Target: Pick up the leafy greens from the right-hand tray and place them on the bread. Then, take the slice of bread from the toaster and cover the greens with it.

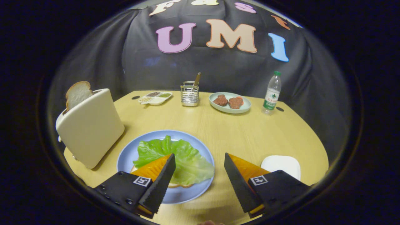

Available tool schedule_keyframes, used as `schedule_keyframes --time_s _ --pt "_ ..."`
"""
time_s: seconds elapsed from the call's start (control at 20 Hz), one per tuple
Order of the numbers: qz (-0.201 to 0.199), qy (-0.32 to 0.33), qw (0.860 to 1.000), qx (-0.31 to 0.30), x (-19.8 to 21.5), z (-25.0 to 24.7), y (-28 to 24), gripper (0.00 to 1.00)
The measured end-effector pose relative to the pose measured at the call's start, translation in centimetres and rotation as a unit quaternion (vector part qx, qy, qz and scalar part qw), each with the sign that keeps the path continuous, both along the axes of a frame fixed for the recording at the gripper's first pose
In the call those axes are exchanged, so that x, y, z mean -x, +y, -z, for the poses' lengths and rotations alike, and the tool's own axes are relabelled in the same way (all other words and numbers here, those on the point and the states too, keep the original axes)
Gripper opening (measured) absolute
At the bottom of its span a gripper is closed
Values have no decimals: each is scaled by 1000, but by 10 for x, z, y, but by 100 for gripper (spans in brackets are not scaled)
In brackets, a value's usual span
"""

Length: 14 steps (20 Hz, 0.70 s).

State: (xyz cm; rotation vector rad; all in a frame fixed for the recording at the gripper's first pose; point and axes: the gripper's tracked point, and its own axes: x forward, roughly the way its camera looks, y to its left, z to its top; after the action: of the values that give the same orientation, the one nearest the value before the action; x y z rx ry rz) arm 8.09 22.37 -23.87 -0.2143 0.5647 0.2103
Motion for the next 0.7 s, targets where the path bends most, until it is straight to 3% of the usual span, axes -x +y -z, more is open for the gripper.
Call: schedule_keyframes --time_s 0.35,0.7 --pt "-45 -29 999 3 9 -41 50 99" --pt "-109 -65 991 -36 19 -95 126 99"
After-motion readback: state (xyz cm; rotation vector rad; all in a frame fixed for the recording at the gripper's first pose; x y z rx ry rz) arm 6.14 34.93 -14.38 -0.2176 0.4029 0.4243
